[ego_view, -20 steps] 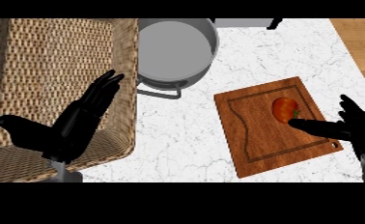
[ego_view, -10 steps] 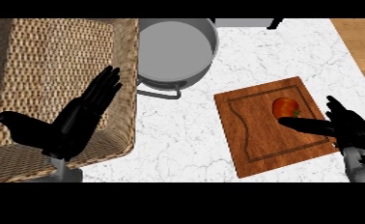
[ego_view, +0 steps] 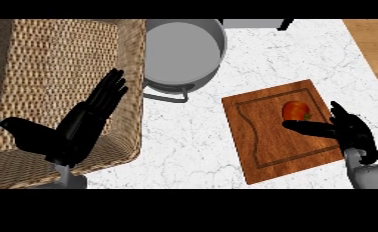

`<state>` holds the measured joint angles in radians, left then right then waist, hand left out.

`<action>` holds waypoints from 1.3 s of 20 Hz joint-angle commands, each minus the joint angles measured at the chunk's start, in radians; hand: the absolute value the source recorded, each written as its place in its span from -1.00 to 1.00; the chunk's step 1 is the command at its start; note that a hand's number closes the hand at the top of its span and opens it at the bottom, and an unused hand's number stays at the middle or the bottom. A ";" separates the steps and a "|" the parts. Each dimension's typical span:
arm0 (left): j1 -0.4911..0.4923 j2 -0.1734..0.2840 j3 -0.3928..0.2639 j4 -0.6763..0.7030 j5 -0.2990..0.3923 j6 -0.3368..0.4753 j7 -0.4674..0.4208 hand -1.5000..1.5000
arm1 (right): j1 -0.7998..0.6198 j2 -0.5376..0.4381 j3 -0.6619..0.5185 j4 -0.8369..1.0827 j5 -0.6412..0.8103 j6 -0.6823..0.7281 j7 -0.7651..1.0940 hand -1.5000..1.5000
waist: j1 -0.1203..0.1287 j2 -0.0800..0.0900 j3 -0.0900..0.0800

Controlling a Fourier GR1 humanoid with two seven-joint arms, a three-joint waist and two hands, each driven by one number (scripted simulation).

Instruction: Pick the tomato from the cutting board and place it in the pot

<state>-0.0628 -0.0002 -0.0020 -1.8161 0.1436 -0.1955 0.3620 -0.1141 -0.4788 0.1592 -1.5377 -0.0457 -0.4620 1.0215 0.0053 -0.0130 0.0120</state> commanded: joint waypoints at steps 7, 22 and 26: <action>0.060 0.000 -0.052 0.163 -0.011 -0.010 -0.021 0.00 | -0.016 0.073 -0.004 0.073 -0.001 0.000 -0.067 1.00 | -0.013 0.017 -0.012; 0.054 0.002 -0.032 0.096 0.014 -0.043 0.030 0.00 | -0.149 0.053 0.234 0.136 0.216 0.153 -0.224 1.00 | 0.038 0.024 -0.015; 0.015 0.000 -0.057 0.098 0.007 -0.026 0.054 0.00 | -0.219 0.004 0.472 0.119 0.358 0.343 -0.247 1.00 | 0.067 0.027 -0.018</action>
<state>-0.0994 -0.0003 -0.0169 -1.8018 0.1592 -0.2049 0.3771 -0.2874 -0.4502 0.4400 -1.4154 0.2004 -0.2575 0.7990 0.0495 -0.0044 0.0020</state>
